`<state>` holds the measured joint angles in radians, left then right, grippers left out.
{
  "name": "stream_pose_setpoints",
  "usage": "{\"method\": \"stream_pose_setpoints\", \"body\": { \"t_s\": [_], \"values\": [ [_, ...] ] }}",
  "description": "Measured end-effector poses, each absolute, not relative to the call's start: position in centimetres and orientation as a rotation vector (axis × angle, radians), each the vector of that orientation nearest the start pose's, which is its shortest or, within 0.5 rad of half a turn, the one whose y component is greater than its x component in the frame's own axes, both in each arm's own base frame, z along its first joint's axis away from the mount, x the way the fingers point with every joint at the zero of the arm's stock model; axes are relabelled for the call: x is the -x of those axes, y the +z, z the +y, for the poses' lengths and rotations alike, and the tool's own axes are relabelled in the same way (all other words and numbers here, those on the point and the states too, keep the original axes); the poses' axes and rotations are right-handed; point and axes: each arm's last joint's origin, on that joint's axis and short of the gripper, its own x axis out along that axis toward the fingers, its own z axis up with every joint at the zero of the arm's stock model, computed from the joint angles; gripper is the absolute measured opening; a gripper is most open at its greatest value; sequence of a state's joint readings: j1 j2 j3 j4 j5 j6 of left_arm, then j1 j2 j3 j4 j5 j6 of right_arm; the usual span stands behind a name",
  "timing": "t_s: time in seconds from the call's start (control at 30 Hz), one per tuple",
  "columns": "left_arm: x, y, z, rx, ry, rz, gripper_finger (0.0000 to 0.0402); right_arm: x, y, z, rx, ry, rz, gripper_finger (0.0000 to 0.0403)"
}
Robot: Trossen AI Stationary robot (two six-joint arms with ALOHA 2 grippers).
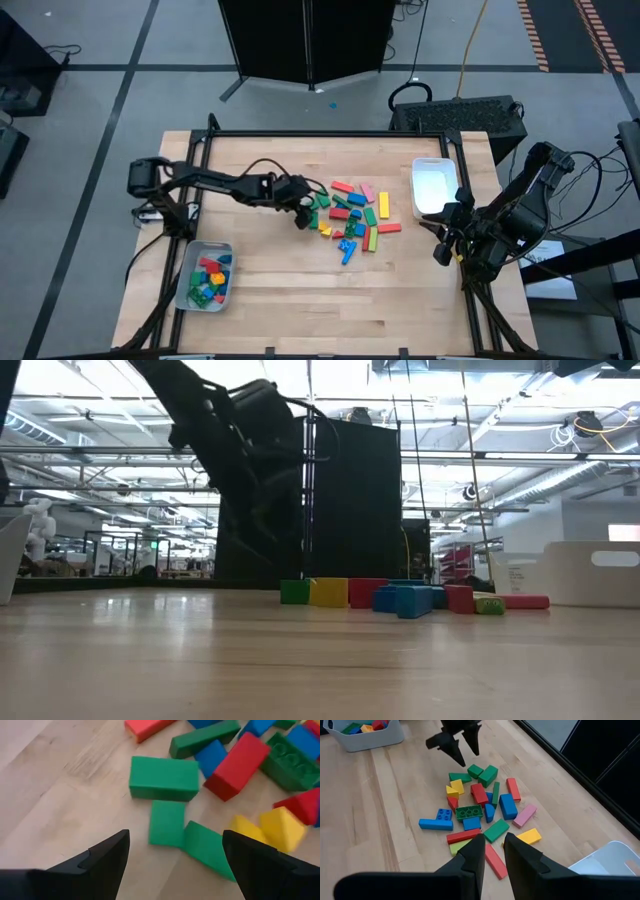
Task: Sort blocks by size
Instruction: Put the green triangle block into the gray bin
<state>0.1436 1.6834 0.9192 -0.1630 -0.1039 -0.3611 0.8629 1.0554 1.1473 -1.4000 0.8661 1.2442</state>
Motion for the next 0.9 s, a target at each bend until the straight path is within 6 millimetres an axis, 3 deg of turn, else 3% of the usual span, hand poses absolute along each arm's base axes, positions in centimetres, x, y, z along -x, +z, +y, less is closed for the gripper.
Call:
{"method": "stream_pose_setpoints", "body": {
  "t_s": [0.33, 0.6, 0.73, 0.9],
  "values": [
    [-33.1, 14.4, 6.7, 0.329, 0.382, 0.864, 0.032, -11.4, 33.2, 10.0, -0.172, -0.478, 0.663, 0.0068],
    [-33.4, 12.1, 6.7, 0.345, 0.378, 0.928, 0.0313, -11.3, 33.1, 9.8, -0.149, -0.489, 0.677, 0.0068],
    [-33.5, 12.0, 6.7, 0.321, 0.419, 0.919, 0.0265, -11.1, 33.1, 9.6, -0.155, -0.506, 0.681, 0.0068],
    [-33.6, 12.2, 6.9, 0.302, 0.455, 0.891, 0.0162, -11.1, 33.0, 9.5, -0.154, -0.515, 0.684, 0.0068]
  ]
}}
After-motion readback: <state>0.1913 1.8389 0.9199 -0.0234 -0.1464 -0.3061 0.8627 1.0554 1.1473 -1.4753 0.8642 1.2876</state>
